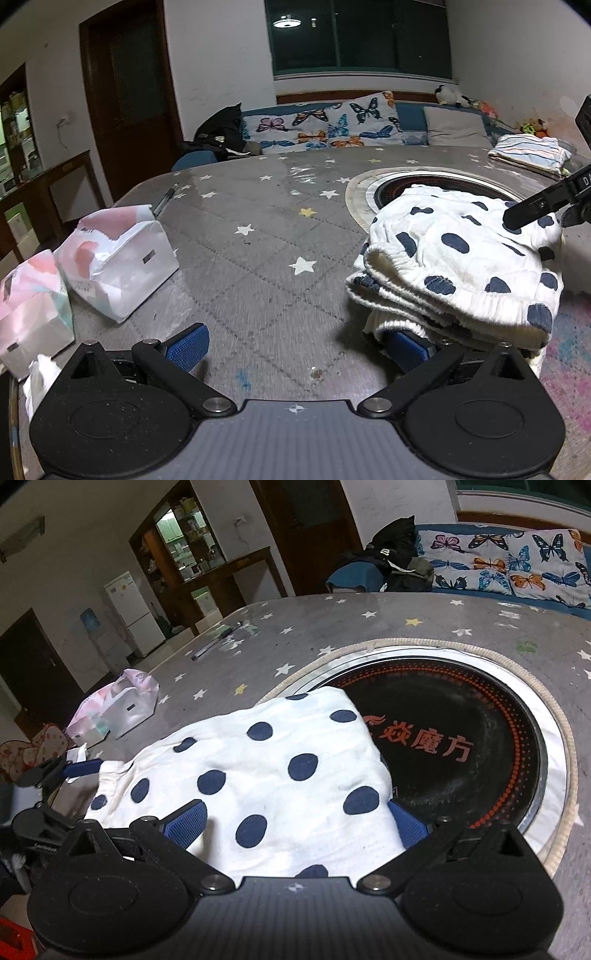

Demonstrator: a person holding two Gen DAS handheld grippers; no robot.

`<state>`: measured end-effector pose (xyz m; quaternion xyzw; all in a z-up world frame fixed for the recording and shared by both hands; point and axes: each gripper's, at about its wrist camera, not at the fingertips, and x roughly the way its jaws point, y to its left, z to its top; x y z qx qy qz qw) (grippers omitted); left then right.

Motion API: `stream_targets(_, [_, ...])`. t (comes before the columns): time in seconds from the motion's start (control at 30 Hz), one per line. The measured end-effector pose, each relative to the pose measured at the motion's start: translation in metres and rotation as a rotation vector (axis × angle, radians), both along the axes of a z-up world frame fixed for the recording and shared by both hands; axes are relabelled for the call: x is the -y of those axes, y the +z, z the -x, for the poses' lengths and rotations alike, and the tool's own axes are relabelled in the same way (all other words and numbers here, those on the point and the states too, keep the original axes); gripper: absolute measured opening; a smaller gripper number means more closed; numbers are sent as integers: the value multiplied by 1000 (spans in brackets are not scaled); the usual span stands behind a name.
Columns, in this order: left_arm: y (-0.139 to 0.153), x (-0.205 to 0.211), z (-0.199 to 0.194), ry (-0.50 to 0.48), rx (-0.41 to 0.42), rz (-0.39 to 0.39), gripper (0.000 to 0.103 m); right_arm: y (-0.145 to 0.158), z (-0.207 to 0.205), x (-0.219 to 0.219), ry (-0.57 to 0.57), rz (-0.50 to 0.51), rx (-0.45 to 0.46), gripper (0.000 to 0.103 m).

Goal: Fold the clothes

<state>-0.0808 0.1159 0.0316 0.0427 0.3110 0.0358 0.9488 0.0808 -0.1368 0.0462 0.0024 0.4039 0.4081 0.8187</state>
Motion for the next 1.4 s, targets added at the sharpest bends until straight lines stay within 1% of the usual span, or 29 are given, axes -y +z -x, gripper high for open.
stream_targets(0.07, [0,-3,-4,-12,-3,4,103,0,2,2,4,-1,-5,103])
stream_targets(0.3, [1,-4,-15,-71,1,-34,103,1,13,12,15,-6,-17,103])
stream_targets(0.53, [3,3,-28,-136,12,-50,103,2,29,28,13,-12,-27,103])
stream_targets(0.7, [9,8,-36,-199,26,-18,103,4,44,48,0,-27,-37,103])
stream_targets(0.77, [10,12,-40,-214,28,-28,103,5,51,57,-11,-29,-40,103])
stream_targets(0.87, [8,12,-47,-214,10,-33,103,9,56,68,-36,-28,-32,103])
stream_targets(0.97, [9,3,-47,-183,0,-41,103,12,60,77,-59,-25,-21,103])
stream_targets(1.13, [17,-9,-41,-116,14,-55,103,18,57,72,-81,-20,28,103])
stream_targets(1.2, [20,-14,-39,-66,19,-38,103,20,56,70,-89,-17,47,103])
stream_targets(1.27, [29,-17,-34,-24,36,13,103,22,54,67,-95,-13,65,103])
stream_targets(1.3, [34,-16,-30,-26,50,49,103,22,53,63,-94,-8,77,103])
stream_targets(1.4, [52,-4,-16,-76,101,162,102,22,56,51,-78,4,117,103])
